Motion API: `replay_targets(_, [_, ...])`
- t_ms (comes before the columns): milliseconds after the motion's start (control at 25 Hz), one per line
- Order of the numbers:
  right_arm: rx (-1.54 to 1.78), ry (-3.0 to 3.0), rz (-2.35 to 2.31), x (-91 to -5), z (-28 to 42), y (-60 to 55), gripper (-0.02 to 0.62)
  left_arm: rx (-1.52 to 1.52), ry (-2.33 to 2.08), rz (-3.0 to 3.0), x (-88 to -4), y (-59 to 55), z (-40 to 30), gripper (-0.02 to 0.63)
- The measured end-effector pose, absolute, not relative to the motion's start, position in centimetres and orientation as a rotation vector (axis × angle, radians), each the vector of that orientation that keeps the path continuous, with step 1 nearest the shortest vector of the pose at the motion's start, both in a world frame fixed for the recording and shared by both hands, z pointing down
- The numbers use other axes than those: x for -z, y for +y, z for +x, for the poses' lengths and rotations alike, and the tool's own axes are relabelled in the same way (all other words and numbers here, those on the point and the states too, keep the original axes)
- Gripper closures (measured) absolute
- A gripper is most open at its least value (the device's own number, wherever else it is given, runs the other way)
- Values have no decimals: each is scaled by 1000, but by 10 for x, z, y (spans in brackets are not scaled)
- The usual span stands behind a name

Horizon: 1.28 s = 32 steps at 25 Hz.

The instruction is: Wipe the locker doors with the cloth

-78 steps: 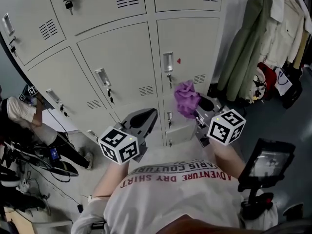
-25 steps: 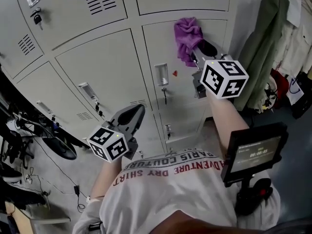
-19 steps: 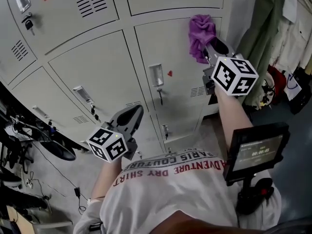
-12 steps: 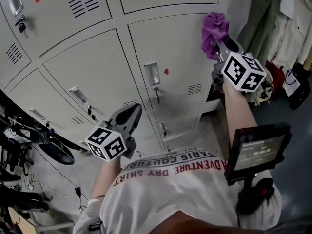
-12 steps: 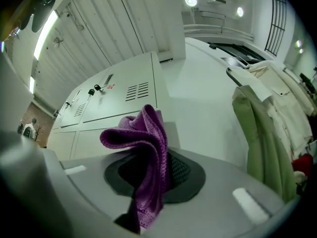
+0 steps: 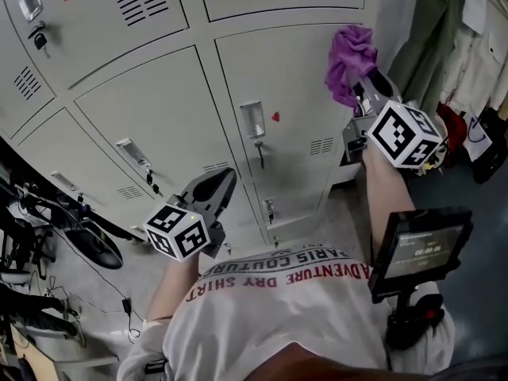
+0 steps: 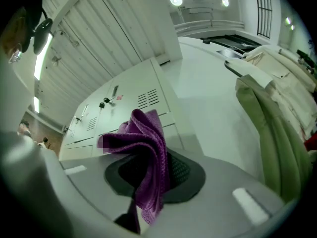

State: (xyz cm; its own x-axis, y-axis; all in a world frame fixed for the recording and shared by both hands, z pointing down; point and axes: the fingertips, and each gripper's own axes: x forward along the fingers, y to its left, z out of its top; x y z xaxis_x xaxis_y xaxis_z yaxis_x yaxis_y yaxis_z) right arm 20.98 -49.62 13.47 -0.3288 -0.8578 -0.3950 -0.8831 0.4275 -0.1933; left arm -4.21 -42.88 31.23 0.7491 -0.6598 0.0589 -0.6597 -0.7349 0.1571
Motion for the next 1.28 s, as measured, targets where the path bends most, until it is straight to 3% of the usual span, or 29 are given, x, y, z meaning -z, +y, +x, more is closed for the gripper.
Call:
replay_targets(280, [-312, 2470, -1298, -160, 96, -471, 535, -2, -1083, 2757, -318, -428, -49, 604])
replay_targets(560, [-239, 2622, -1168, -202, 19, -480, 535, 7, -1111, 2737, -322, -425, -58, 604])
replay_targets(1280, [-285, 2655, -1293, -209, 11, -505, 535, 19, -1111, 2744, -323, -421, -58, 604])
